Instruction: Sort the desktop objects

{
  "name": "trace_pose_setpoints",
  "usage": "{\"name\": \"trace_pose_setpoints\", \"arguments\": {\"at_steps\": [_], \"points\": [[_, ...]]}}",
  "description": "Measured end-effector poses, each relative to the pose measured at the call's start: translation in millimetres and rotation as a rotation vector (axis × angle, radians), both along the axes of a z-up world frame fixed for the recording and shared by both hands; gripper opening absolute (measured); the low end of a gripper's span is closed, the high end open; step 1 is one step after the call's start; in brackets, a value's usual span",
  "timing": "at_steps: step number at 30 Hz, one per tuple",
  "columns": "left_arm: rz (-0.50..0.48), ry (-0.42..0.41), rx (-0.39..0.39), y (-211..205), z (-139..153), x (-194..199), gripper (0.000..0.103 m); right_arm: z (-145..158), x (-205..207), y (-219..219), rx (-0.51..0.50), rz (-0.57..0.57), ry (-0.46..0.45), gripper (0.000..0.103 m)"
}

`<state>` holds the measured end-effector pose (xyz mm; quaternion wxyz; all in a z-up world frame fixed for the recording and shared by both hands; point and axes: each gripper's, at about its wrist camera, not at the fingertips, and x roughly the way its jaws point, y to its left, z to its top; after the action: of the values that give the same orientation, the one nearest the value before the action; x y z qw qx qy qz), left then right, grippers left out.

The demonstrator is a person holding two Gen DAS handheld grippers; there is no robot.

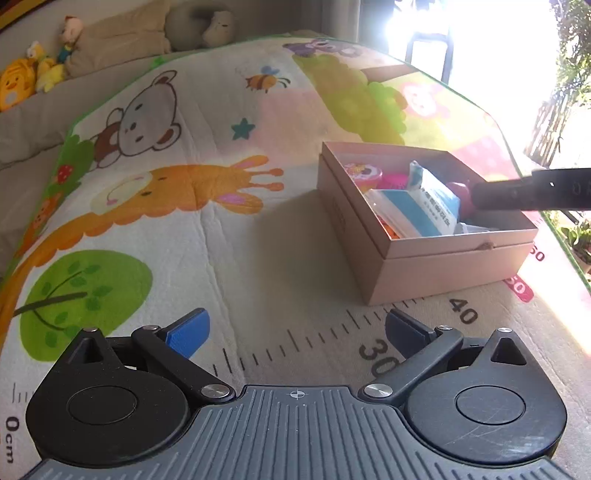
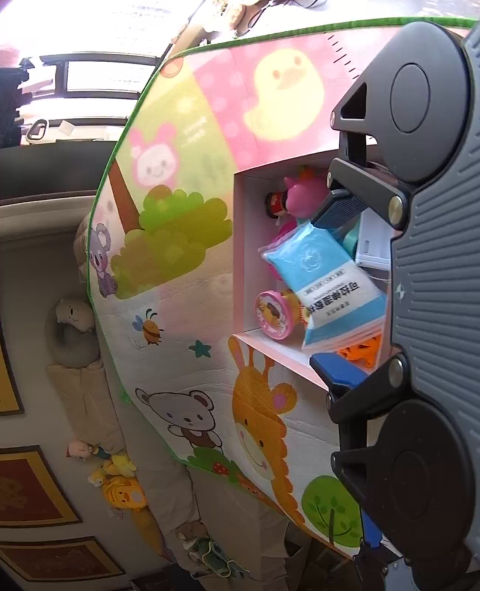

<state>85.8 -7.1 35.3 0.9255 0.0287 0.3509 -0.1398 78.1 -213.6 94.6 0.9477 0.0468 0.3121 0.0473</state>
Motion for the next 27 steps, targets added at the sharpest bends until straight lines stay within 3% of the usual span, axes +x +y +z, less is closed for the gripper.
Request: {"name": "trace_pose_setpoints", "arguments": {"at_steps": [3, 7, 10, 12, 21, 27], "points": [[0.003, -0.003, 0.005, -3.2, -7.5, -13.4, 0.103, -22.3, -30.9, 2.9, -0.001, -0.045, 0.046, 0.089], [0.045, 0.001, 0.024, -6.0, -21.8, -25.3, 0.103, -57.3, -51.5, 4.2, 0.020, -0.093, 0.134, 0.091], [0.048, 0.015, 0.032, -9.8, -33.7, -32.7, 0.103, -76.3, -61.5, 9.9, -0.058, -0.114, 0.152, 0.093], [0.071, -0.015, 0.049, -13.6, -36.1, -35.0, 0.103, -80.6, -63.2, 11.5, -0.099, -0.122, 0.137, 0.103], [0.123, -0.038, 0.046, -20.0, -39.1, -31.6, 0.103, -84.0, -36.8, 4.9, -0.126, -0.149, 0.127, 0.103], [0.123, -0.039, 0.046, -19.8, -39.3, -31.8, 0.103, -88.9, -40.3, 8.3, -0.125, -0.172, 0.066, 0.103]]}}
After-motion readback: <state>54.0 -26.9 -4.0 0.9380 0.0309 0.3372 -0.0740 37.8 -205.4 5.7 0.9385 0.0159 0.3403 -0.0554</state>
